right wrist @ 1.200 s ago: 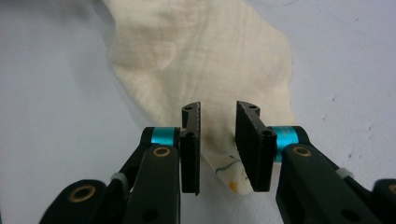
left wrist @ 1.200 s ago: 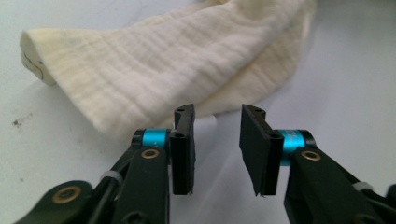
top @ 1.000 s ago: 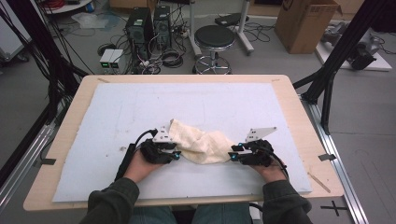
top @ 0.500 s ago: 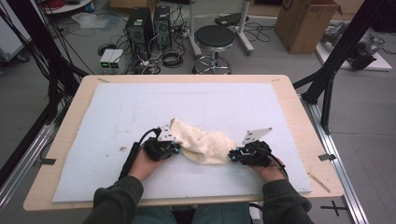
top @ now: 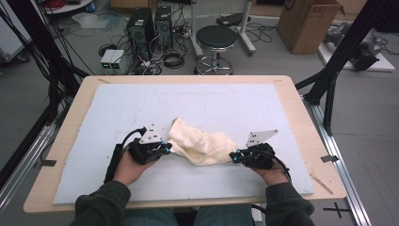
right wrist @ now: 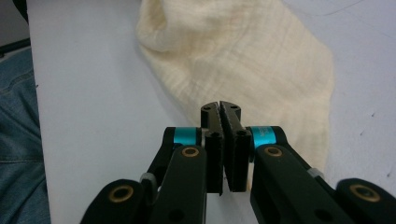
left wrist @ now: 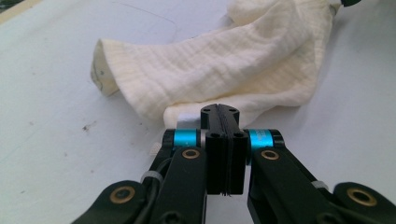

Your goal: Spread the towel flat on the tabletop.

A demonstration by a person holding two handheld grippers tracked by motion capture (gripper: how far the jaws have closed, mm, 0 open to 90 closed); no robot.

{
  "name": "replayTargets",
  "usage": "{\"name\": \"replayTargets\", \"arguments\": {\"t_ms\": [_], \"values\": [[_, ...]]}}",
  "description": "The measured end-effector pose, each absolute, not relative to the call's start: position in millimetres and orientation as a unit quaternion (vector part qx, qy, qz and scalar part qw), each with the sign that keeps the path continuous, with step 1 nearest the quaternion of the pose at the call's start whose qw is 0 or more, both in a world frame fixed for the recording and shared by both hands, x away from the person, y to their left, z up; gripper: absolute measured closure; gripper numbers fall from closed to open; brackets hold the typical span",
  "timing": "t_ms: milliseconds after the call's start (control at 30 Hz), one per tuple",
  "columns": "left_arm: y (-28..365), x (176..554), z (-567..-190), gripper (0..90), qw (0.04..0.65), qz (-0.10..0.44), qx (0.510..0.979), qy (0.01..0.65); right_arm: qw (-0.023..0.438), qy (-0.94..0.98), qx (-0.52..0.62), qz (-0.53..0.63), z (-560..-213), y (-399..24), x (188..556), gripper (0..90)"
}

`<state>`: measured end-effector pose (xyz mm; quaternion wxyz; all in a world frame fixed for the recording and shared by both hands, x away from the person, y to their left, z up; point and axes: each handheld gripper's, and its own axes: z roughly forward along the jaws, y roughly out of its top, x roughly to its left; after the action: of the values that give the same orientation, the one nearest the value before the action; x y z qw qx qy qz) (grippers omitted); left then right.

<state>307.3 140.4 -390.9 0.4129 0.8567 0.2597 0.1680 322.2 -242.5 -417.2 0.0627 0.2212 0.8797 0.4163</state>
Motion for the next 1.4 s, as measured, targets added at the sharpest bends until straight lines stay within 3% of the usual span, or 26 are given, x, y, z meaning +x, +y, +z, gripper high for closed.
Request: {"name": "replayTargets", "arguments": {"t_ms": [267, 500, 700, 767, 933, 1067, 1200, 1300, 1400], "values": [[158.2, 277.5, -383.7, 89.2, 0.422, 0.178, 0.854, 0.248, 0.065, 0.88, 0.213, 0.419, -415.8, -245.1, 319.2, 78.0], [172.6, 251.6, -386.4, 89.2, 0.418, 0.186, 0.856, 0.24, 0.068, 0.892, 0.205, 0.398, -424.2, -237.1, 321.2, 65.7], [185.6, 239.4, -397.6, 89.2, 0.416, 0.184, 0.855, 0.25, 0.074, 0.886, 0.219, 0.402, -424.6, -236.9, 322.8, 63.8], [188.6, 240.6, -404.8, 88.5, 0.423, 0.174, 0.852, 0.256, 0.071, 0.881, 0.228, 0.409, -424.9, -240.0, 324.5, 63.8], [183.6, 249.5, -413.3, 67.4, 0.442, 0.157, 0.842, 0.266, 0.075, 0.873, 0.239, 0.418, -424.1, -243.6, 328.6, 63.9], [170.5, 264.7, -414.1, 58.6, 0.448, 0.144, 0.843, 0.261, 0.076, 0.878, 0.239, 0.408, -426.9, -241.3, 332.6, 62.9], [158.0, 282.1, -423.6, 57.4, 0.425, 0.134, 0.856, 0.263, 0.073, 0.88, 0.243, 0.401, -429.5, -239.3, 336.9, 63.5], [153.6, 290.7, -431.1, 58.4, 0.41, 0.125, 0.864, 0.265, 0.075, 0.886, 0.24, 0.39, -432.4, -237.3, 340.0, 70.0], [150.2, 293.9, -438.6, 66.6, 0.394, 0.11, 0.874, 0.263, 0.075, 0.889, 0.236, 0.385, -433.3, -234.9, 340.3, 77.8]]}}
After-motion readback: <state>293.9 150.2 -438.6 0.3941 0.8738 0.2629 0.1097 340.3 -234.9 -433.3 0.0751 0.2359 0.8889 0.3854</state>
